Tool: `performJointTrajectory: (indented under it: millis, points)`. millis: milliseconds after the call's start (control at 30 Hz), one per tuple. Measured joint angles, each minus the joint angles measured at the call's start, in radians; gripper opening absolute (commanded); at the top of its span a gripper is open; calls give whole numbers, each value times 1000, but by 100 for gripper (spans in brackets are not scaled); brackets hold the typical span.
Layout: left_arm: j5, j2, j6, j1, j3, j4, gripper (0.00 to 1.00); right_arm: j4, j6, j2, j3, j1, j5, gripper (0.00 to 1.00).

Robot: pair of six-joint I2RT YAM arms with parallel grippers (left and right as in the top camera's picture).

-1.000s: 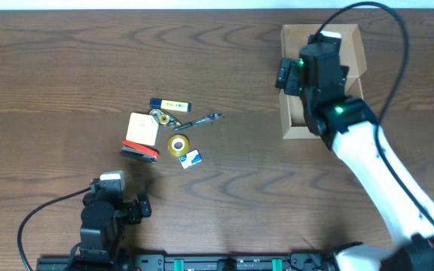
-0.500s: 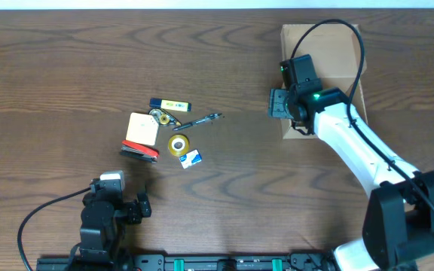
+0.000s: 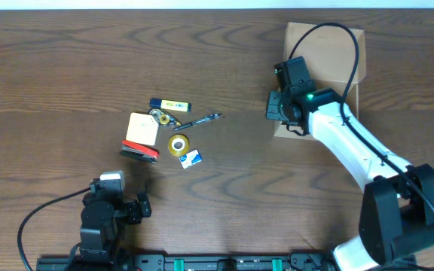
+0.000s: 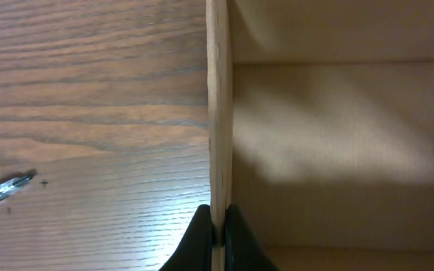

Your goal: Pack container

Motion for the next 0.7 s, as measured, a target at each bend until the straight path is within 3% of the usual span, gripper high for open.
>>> performJointTrajectory:
  millis: [700]
  points:
    - [0,0,0,0,0,0,95,181,91,41,0,220,-37,2]
